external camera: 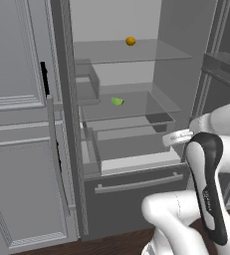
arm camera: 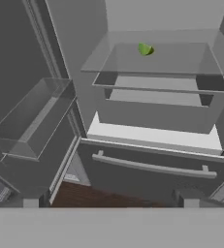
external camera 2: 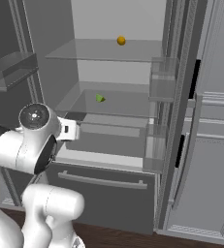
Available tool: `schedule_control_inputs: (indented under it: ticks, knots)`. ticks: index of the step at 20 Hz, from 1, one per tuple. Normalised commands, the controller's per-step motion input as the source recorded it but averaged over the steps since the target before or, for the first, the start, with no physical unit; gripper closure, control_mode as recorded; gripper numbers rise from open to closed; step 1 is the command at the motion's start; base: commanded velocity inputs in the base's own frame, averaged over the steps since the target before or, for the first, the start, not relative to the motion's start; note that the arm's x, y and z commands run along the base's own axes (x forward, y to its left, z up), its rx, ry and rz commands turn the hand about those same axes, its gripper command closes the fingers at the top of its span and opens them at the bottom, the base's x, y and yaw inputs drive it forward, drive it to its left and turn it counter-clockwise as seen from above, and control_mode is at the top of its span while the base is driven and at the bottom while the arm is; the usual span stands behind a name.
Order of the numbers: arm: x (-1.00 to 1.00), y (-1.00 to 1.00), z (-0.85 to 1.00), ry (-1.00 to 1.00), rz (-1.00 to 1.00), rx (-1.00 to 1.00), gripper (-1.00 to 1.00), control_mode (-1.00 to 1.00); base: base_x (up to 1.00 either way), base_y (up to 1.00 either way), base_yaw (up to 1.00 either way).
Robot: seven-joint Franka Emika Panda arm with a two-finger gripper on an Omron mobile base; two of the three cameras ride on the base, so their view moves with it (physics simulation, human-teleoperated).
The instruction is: Grab a lemon wedge from the fridge and one ice cube from the ice bowl, and put them in the glass of lemonade.
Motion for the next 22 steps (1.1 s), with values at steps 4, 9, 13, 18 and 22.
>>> schedule_control_inputs:
  ticks: [4,9,13,18,22]
  knots:
    - [-0.18,0.09,-0.02,-0.03,-0.01,-0.29,-1.0,-1.0,0.0,0.0,0.0]
    - [0.0,0.0,-0.03,0.0,-0.02,-0.22,-1.0,-1.0,0.0,0.0,0.0]
    - [0.0,-0.03,0.0,0.0,0.0,-0.04,-1.0,-1.0,0.0,0.0,0.0]
    - [-0.09,-0.23,0.0,0.0,0.0,0.0,-1.0,-1.0,0.0,0.0,0.0]
    - [-0.32,-0.33,-0.08,-0.07,0.0,0.02,-1.0,-1.0,0.0,0.0,0.0]
